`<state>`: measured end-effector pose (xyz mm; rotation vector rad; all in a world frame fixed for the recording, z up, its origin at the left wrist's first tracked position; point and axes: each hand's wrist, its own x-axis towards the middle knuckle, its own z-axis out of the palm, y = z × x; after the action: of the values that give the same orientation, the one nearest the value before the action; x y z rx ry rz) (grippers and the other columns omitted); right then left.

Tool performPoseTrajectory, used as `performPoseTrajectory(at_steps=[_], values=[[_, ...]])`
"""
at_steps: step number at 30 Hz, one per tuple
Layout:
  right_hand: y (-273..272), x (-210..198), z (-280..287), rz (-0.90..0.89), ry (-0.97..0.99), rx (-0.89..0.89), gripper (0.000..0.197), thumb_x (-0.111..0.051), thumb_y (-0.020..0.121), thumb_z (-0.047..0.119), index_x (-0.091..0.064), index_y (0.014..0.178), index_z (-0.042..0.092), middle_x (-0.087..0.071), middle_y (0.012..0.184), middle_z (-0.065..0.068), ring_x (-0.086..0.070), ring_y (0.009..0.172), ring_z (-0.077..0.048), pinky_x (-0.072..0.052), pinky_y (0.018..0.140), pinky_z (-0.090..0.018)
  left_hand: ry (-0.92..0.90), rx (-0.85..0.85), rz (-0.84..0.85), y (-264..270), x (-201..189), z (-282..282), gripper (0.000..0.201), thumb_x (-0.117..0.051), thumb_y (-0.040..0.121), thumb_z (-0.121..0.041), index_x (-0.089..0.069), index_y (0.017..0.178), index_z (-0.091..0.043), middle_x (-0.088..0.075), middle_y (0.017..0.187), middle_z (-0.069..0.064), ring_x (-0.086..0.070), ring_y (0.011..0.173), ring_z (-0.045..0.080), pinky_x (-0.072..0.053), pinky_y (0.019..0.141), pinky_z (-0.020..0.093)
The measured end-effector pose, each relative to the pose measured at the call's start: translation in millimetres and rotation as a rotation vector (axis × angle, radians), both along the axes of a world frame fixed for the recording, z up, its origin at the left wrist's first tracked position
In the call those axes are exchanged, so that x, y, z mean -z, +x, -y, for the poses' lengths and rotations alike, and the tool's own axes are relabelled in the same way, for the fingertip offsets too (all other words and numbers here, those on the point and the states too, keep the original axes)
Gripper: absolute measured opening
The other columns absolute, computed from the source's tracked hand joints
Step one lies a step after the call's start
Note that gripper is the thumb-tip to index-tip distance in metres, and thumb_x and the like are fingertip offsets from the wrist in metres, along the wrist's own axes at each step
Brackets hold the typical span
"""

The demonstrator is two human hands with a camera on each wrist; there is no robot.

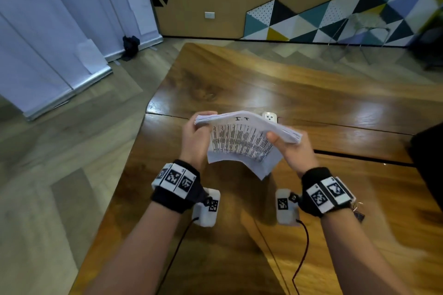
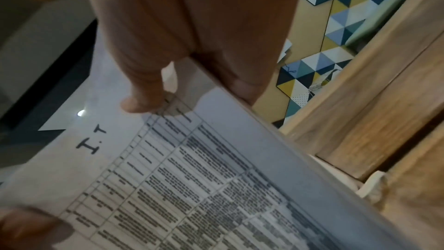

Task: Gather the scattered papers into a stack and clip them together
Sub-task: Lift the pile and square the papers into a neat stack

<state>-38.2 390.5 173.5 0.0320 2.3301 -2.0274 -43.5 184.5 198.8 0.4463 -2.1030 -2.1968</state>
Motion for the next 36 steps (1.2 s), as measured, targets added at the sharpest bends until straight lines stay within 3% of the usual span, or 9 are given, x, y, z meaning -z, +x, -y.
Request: performPoseTrajectory(at_steps=[4, 7, 11, 15, 19, 24, 27, 33, 36], values=[[-5.2, -10.8, 0.1, -0.084, -0.012, 0.041, 0.009, -0.061, 0.088, 0.018, -0.068, 0.087, 0.023, -0.071, 0.083, 0.002, -0.067, 0.072, -0.005, -0.051, 0.066, -0.02, 0.032, 0.007, -0.084, -4.9, -10.2, -1.9, 0.038, -0.033, 0.076, 0.015, -0.058, 0.075, -0.013, -0.054, 0.069, 0.001, -0.054, 0.052, -0.005, -0.043, 0.046, 0.008], [-4.2, -20.9, -7.0, -0.133, -0.032, 0.01, 0.01, -0.062, 0.087, 0.016, -0.07, 0.084, 0.022, -0.074, 0.075, 0.01, -0.067, 0.07, -0.002, -0.05, 0.064, -0.014, 0.064, 0.009, -0.174, -6.2, -16.8, 0.5, 0.042, -0.033, 0.074, 0.016, -0.059, 0.073, -0.017, -0.056, 0.07, 0.001, -0.055, 0.055, 0.0, -0.046, 0.051, 0.015], [-7.1, -14.8, -15.0, -0.086, -0.041, -0.045, 0.025, -0.069, 0.082, 0.011, -0.07, 0.106, 0.018, -0.074, 0.096, 0.007, -0.068, 0.084, -0.004, -0.052, 0.072, -0.017, -0.01, -0.024, -0.149, -8.2, -7.6, 4.1, 0.038, -0.035, 0.072, 0.013, -0.058, 0.074, -0.017, -0.06, 0.079, 0.0, -0.056, 0.059, -0.001, -0.047, 0.051, 0.015], [-9.0, -7.0, -8.2, -0.065, 0.02, 0.052, 0.008, -0.064, 0.086, 0.014, -0.071, 0.085, 0.019, -0.073, 0.068, 0.015, -0.066, 0.065, 0.0, -0.048, 0.065, -0.021, -0.047, -0.001, -0.142, -13.2, -6.6, -1.6, 0.041, -0.034, 0.074, 0.012, -0.059, 0.081, -0.02, -0.059, 0.083, -0.001, -0.056, 0.063, -0.002, -0.046, 0.052, 0.012], [-6.8, -20.5, -3.1, -0.177, -0.03, 0.061, 0.014, -0.06, 0.088, 0.01, -0.069, 0.079, 0.016, -0.07, 0.062, 0.016, -0.062, 0.059, 0.004, -0.045, 0.058, -0.011, 0.059, -0.069, -0.191, -16.5, -14.0, 0.6, 0.043, -0.036, 0.08, 0.003, -0.053, 0.098, -0.033, -0.055, 0.091, -0.001, -0.056, 0.087, 0.017, -0.05, 0.08, 0.033], [-1.2, -9.7, -5.5, -0.119, -0.029, 0.033, 0.008, -0.068, 0.082, 0.014, -0.071, 0.085, 0.021, -0.073, 0.071, 0.015, -0.067, 0.069, 0.0, -0.049, 0.065, -0.015, 0.041, -0.04, -0.149, -9.9, -3.5, 5.4, 0.044, -0.033, 0.084, -0.001, -0.042, 0.117, -0.028, -0.056, 0.082, -0.006, -0.055, 0.087, 0.015, -0.045, 0.095, 0.04], [-3.0, -1.8, -3.1, -0.056, -0.03, 0.074, 0.007, -0.066, 0.085, 0.015, -0.071, 0.088, 0.017, -0.074, 0.074, 0.009, -0.069, 0.072, -0.004, -0.049, 0.069, -0.023, -0.009, -0.004, -0.139, -10.0, -3.1, 2.4, 0.043, -0.032, 0.088, 0.002, -0.044, 0.121, -0.021, -0.057, 0.083, -0.005, -0.056, 0.08, 0.006, -0.046, 0.084, 0.026], [0.4, -20.6, -2.3, -0.198, -0.088, 0.098, 0.017, -0.061, 0.087, 0.009, -0.067, 0.075, 0.019, -0.071, 0.064, 0.017, -0.063, 0.059, 0.003, -0.047, 0.058, -0.012, 0.089, 0.069, -0.296, -9.7, -17.2, 12.8, 0.047, -0.044, 0.079, 0.005, -0.049, 0.117, -0.022, -0.059, 0.088, -0.001, -0.059, 0.079, 0.009, -0.052, 0.072, 0.023], [3.4, -17.5, -4.4, -0.173, -0.115, 0.043, 0.011, -0.066, 0.083, 0.008, -0.07, 0.083, 0.019, -0.074, 0.071, 0.015, -0.066, 0.067, 0.001, -0.049, 0.061, -0.013, 0.061, 0.063, -0.168, -4.4, -7.3, 11.3, 0.053, -0.038, 0.074, 0.019, -0.052, 0.117, -0.01, -0.058, 0.089, 0.001, -0.061, 0.069, 0.0, -0.049, 0.055, 0.012]])
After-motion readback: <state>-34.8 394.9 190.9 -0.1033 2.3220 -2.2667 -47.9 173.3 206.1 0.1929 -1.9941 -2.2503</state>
